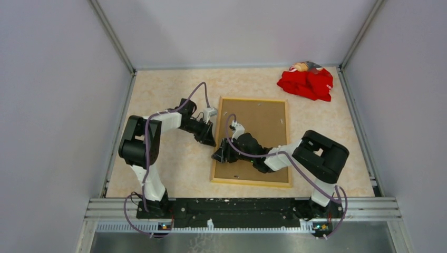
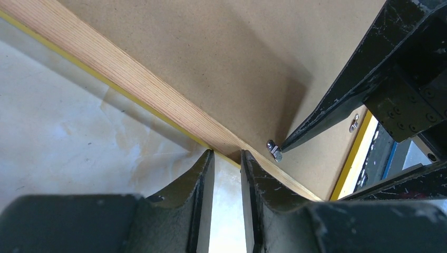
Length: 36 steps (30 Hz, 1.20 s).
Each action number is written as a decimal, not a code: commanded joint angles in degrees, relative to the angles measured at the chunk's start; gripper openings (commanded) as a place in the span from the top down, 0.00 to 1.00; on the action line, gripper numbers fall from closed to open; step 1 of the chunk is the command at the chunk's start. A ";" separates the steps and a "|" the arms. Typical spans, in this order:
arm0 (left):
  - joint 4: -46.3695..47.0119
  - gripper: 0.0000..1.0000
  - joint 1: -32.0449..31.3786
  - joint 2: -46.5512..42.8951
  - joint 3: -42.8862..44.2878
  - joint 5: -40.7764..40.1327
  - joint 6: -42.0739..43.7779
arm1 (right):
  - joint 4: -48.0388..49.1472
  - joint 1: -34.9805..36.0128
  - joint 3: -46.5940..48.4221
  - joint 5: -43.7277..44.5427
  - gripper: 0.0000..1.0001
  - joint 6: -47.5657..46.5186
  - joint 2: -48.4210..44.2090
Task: Put the photo into the frame
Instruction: Install the photo frame at the center of the board.
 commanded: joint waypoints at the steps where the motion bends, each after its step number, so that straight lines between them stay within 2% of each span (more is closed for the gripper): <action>1: 0.05 0.69 -0.22 0.36 1.19 -1.75 0.49 | 0.33 0.66 1.68 -0.63 0.46 -0.06 1.94; 29: -1.93 0.73 -0.22 0.06 1.79 -2.38 2.19 | 2.30 0.59 2.77 0.44 0.49 -1.36 4.19; 32: -2.58 0.73 -0.20 -0.16 2.35 -2.45 2.31 | 2.13 0.49 2.64 -0.21 0.49 -1.51 2.98; 36: -4.53 0.72 -0.11 -0.82 4.00 -2.66 2.78 | 1.97 0.40 1.01 -0.64 0.47 -2.08 -3.28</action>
